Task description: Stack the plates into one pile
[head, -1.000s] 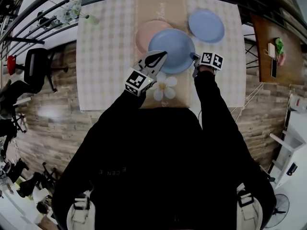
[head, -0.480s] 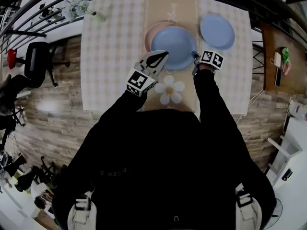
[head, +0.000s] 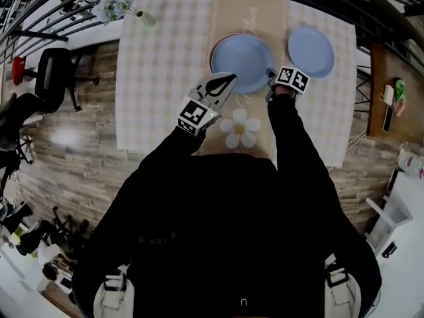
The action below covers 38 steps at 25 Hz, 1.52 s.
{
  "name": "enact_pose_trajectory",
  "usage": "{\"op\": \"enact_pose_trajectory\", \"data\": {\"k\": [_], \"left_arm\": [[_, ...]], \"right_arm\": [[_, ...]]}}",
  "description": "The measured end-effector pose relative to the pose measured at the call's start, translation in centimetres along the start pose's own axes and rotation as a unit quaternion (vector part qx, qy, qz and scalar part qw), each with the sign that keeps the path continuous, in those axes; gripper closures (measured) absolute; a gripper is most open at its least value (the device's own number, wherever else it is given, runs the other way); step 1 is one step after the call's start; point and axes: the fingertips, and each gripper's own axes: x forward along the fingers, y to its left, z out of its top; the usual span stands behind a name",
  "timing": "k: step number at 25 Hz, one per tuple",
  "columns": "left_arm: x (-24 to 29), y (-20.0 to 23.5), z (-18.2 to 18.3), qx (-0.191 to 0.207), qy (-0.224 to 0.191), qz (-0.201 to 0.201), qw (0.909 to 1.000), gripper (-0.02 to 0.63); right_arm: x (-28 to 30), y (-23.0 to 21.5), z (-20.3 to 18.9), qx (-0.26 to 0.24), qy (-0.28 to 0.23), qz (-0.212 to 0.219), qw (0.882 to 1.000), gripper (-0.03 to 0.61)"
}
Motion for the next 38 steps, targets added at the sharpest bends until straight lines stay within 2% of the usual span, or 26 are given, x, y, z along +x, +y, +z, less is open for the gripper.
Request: {"op": "enact_pose_trajectory", "data": {"k": [4,7,12,18,24,28,33,38], "left_arm": [[-0.3,0.0,-0.1,-0.007,-0.001,0.003,1.0,0.594],[-0.3,-0.1,-0.2,-0.007,-0.001,0.004,1.0,0.594],[-0.1,-0.2,-0.6,-0.01,0.005,0.008,0.9999,0.594],[0.5,-1.0,-0.4,-0.001,0.011,0.01,0.9999,0.594],[0.5,-2.4,0.2,0.009,0.009,0.011,0.9999,0.594],[0.2,-3.3,1.1,0.012,0.005,0.017,0.9998,0.594],[-0.3,-4.6,2.1,-0.001,-0.005,0.017,0.9998,0.594],[0.0,-5.7,2.2,0.008,0.001,0.011,0.9999,0.594]], "right_arm": [[0.6,0.6,0.1,-0.064,0.009,-0.024,0.998,0.523],[0.5,1.0,0.0,-0.097,0.014,-0.033,0.995,0.41],[-0.4,0.9,-0.5,-0.111,0.014,-0.029,0.993,0.405],[-2.9,1.3,-1.6,-0.134,0.005,-0.003,0.991,0.405],[-6.5,3.2,-1.7,-0.186,-0.042,0.039,0.981,0.411],[-10.4,4.1,-1.5,-0.224,-0.08,0.044,0.97,0.423],[-15.4,4.4,-1.1,-0.232,-0.131,0.063,0.962,0.431],[-19.3,4.2,-1.0,-0.25,-0.165,0.077,0.951,0.433]]}}
